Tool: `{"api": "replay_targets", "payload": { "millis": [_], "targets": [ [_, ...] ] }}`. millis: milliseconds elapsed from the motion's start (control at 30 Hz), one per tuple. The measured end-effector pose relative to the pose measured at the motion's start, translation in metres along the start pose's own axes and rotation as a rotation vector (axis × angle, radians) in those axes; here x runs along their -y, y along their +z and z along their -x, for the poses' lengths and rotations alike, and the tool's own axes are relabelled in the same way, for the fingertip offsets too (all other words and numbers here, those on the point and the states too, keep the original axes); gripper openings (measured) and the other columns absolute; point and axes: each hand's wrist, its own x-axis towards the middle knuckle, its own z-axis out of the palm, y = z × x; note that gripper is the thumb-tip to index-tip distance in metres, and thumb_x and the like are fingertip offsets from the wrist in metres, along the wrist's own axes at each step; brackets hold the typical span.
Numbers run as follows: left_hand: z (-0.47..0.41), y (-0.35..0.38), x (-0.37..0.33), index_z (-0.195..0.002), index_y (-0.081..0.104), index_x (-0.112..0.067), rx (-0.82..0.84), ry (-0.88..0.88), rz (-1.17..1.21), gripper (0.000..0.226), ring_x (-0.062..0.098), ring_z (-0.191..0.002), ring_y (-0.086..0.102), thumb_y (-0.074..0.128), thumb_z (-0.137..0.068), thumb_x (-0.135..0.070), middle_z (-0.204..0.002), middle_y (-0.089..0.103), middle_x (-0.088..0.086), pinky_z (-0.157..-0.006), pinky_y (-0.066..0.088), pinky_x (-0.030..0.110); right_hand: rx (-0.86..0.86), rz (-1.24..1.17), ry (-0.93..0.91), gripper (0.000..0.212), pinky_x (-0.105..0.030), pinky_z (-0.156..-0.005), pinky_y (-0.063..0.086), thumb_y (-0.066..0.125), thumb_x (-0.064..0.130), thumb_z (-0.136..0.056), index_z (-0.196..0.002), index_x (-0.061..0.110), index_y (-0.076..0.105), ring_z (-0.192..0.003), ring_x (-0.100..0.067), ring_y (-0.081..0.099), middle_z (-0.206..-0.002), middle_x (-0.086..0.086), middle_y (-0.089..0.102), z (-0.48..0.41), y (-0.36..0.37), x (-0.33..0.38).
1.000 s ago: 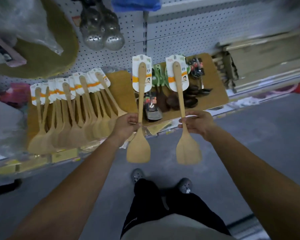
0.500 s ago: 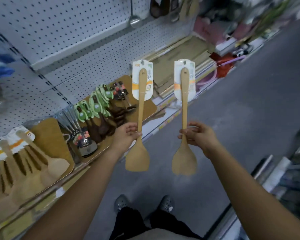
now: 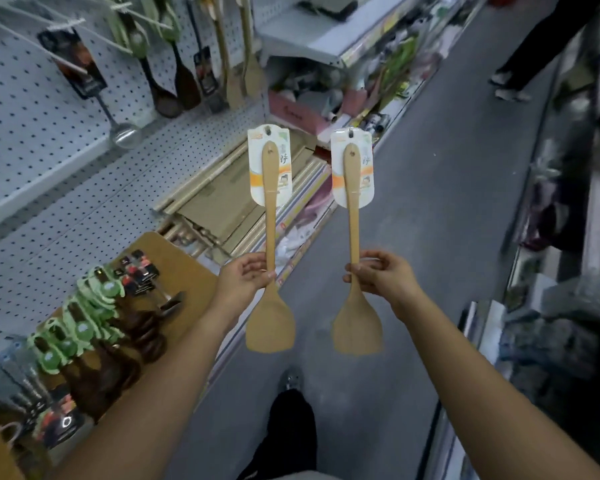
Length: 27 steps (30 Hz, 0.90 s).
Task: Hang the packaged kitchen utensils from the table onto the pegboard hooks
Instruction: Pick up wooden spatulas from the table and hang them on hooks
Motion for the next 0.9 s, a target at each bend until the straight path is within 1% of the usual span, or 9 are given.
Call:
{"api": "replay_targets", "payload": {
  "millis": [100, 167, 267, 367, 500, 600, 700, 800, 900],
  "targets": [
    [-0.043, 0.023, -0.018, -0.101, 0.069, -0.022, 0.029, 0.033, 0.008, 0.034, 0.024, -0.097, 0.07, 0.079, -0.076, 0.0, -0.096, 0.072, 0.002, -0.079, 0.056, 0.028, -0.043, -0.002, -0.002, 0.021, -0.04, -0.074, 0.062, 0.071, -0.004, -0.087, -0.104, 0.004, 0.063, -0.072, -0.028, 0.074, -0.094, -0.022, 0.073, -0.031, -0.012, 0.02],
    [-0.071, 0.036, -0.03, -0.101, 0.069, -0.021, 0.044, 0.035, 0.007, 0.034, 0.021, -0.095, 0.07, 0.079, -0.076, 0.001, -0.097, 0.073, 0.005, -0.079, 0.057, 0.029, -0.069, 0.016, 0.002, 0.021, -0.038, -0.073, 0.063, 0.07, -0.003, -0.088, -0.107, 0.001, 0.064, -0.079, -0.033, 0.074, -0.098, -0.023, 0.074, -0.052, -0.019, 0.036],
    [-0.11, 0.052, -0.045, -0.103, 0.069, -0.018, 0.076, 0.038, 0.017, 0.033, 0.022, -0.096, 0.07, 0.079, -0.077, 0.0, -0.102, 0.073, 0.01, -0.081, 0.058, 0.033, -0.098, 0.022, 0.001, 0.024, -0.042, -0.077, 0.063, 0.069, -0.002, -0.089, -0.112, -0.002, 0.062, -0.087, -0.037, 0.074, -0.1, -0.022, 0.075, -0.084, -0.027, 0.059],
    [-0.146, 0.062, -0.057, -0.108, 0.068, -0.015, 0.079, 0.036, -0.024, 0.036, 0.022, -0.099, 0.07, 0.08, -0.076, -0.003, -0.104, 0.073, 0.009, -0.078, 0.057, 0.03, -0.118, 0.025, 0.009, 0.025, -0.041, -0.077, 0.063, 0.069, -0.002, -0.09, -0.113, -0.003, 0.062, -0.088, -0.038, 0.074, -0.1, -0.021, 0.075, -0.114, -0.033, 0.077],
    [-0.179, 0.079, -0.074, -0.11, 0.066, -0.012, 0.088, 0.026, -0.001, 0.036, 0.02, -0.096, 0.07, 0.077, -0.079, 0.001, -0.103, 0.072, 0.008, -0.072, 0.057, 0.022, -0.109, 0.023, 0.021, 0.025, -0.04, -0.076, 0.063, 0.068, -0.002, -0.09, -0.114, -0.005, 0.062, -0.088, -0.037, 0.075, -0.099, -0.021, 0.075, -0.151, -0.041, 0.099],
    [-0.197, 0.091, -0.081, -0.111, 0.067, -0.014, 0.085, 0.026, -0.013, 0.036, 0.02, -0.097, 0.07, 0.077, -0.08, 0.0, -0.105, 0.071, 0.008, -0.076, 0.057, 0.026, -0.101, 0.019, 0.018, 0.024, -0.036, -0.072, 0.063, 0.068, -0.003, -0.09, -0.113, -0.005, 0.063, -0.089, -0.038, 0.074, -0.1, -0.021, 0.075, -0.177, -0.05, 0.113],
    [-0.22, 0.108, -0.088, -0.109, 0.067, -0.015, 0.037, 0.01, -0.006, 0.034, 0.02, -0.096, 0.07, 0.076, -0.08, 0.001, -0.105, 0.071, 0.009, -0.078, 0.058, 0.029, -0.06, 0.027, 0.015, 0.021, -0.032, -0.067, 0.062, 0.067, -0.002, -0.091, -0.111, -0.003, 0.064, -0.085, -0.033, 0.076, -0.098, -0.019, 0.076, -0.21, -0.066, 0.129],
    [-0.241, 0.132, -0.1, -0.107, 0.068, -0.014, -0.018, 0.029, -0.02, 0.033, 0.021, -0.093, 0.07, 0.076, -0.08, 0.003, -0.102, 0.071, 0.011, -0.075, 0.058, 0.028, 0.004, 0.048, 0.01, 0.019, -0.034, -0.071, 0.062, 0.067, 0.0, -0.091, -0.11, -0.001, 0.064, -0.084, -0.03, 0.076, -0.094, -0.015, 0.077, -0.249, -0.088, 0.147],
    [-0.259, 0.16, -0.114, -0.102, 0.068, -0.018, -0.111, 0.022, -0.005, 0.033, 0.022, -0.091, 0.069, 0.076, -0.079, 0.005, -0.098, 0.07, 0.008, -0.079, 0.057, 0.032, 0.07, 0.07, -0.016, 0.018, -0.036, -0.072, 0.061, 0.069, 0.0, -0.09, -0.108, -0.001, 0.066, -0.085, -0.032, 0.076, -0.093, -0.015, 0.077, -0.287, -0.111, 0.169]
  ]
}}
